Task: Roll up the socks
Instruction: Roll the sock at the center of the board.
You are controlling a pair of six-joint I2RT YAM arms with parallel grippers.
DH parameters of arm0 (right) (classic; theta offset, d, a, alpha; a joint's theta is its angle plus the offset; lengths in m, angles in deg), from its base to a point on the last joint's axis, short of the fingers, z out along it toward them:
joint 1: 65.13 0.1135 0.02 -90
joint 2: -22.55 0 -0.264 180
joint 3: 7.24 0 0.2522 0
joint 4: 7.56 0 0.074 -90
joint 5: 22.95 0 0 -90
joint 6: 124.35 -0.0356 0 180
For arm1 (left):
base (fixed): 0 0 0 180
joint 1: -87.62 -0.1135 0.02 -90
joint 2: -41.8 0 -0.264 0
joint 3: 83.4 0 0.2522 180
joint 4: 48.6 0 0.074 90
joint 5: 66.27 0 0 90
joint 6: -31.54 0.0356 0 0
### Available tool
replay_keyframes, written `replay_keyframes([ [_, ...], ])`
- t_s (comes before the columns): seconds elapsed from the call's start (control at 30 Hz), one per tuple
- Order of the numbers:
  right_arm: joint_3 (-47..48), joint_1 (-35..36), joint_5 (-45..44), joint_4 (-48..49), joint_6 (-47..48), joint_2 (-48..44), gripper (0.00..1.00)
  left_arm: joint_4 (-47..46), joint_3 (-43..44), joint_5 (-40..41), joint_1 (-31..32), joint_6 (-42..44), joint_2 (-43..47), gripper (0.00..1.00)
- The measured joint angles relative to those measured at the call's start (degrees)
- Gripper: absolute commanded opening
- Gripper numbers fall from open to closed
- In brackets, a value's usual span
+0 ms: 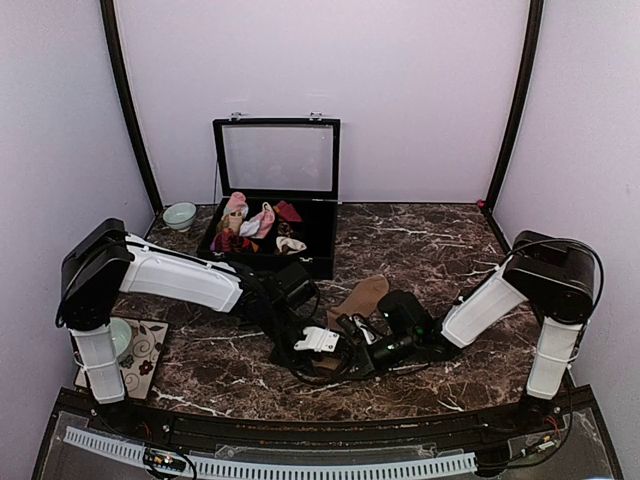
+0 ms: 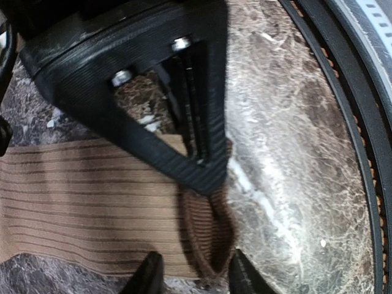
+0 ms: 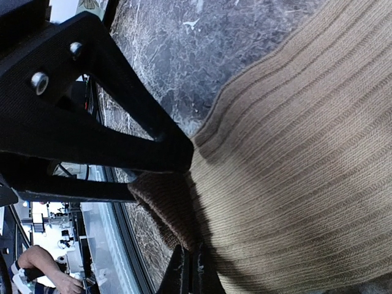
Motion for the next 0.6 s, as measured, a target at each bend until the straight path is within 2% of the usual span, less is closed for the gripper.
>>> replay_keyframes([
  [0.07, 0.0, 0.0, 0.2, -0.1, -0.3, 0.0, 0.0, -0.2, 0.5, 0.3, 0.0, -0.2, -0.6, 0.28],
  [0.3, 0.0, -0.2, 0.3, -0.2, -0.4, 0.0, 0.0, -0.7, 1.2, -0.6, 0.0, -1.6, -0.8, 0.3],
  [0.43, 0.0, -0.3, 0.3, -0.2, -0.6, 0.0, 0.08, -0.2, 1.7, -1.8, 0.0, -2.8, -0.8, 0.0],
  [0.6, -0.3, -0.3, -0.1, 0.0, -0.7, -0.5, 0.16, 0.9, 1.8, -2.8, -0.2, -4.0, -1.2, 0.0],
])
